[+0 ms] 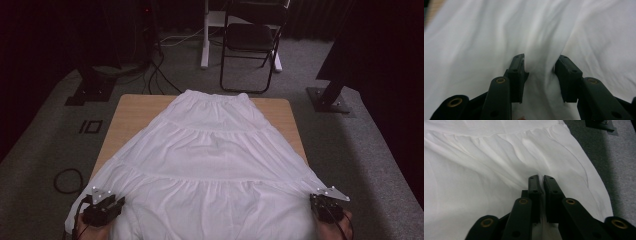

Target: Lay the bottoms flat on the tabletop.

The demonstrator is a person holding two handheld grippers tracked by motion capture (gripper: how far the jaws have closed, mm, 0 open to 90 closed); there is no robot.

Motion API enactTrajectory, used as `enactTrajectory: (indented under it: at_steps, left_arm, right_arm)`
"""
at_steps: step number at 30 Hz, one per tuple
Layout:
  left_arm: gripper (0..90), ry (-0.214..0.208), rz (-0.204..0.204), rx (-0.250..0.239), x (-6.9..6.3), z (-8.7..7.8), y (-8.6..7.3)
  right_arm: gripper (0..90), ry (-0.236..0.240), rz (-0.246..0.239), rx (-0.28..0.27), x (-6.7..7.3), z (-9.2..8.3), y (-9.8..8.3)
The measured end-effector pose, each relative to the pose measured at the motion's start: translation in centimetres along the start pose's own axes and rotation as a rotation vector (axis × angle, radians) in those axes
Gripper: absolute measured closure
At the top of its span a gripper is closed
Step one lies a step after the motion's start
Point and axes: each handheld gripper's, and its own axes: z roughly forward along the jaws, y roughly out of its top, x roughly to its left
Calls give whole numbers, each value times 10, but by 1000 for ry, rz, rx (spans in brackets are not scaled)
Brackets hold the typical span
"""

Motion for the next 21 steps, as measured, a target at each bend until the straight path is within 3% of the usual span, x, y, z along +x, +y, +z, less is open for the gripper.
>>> enactTrajectory:
  at_steps: [4,7,15,21]
  left_arm:
    - [783,30,27,16,-2,-2,0]
    - [807,42,53,17,-6,-3,1]
    - [604,4,7,-119,-1,-13,-2]
    - [561,-14,14,-154,-3,-17,-2]
  right_arm:
    - [550,107,23,-79,-5,-11,-11]
    - [473,130,31,-114,-4,-19,-17]
    - [401,152,3,-207,10,-30,-13]
    - [397,152,6,-241,17,-37,-16]
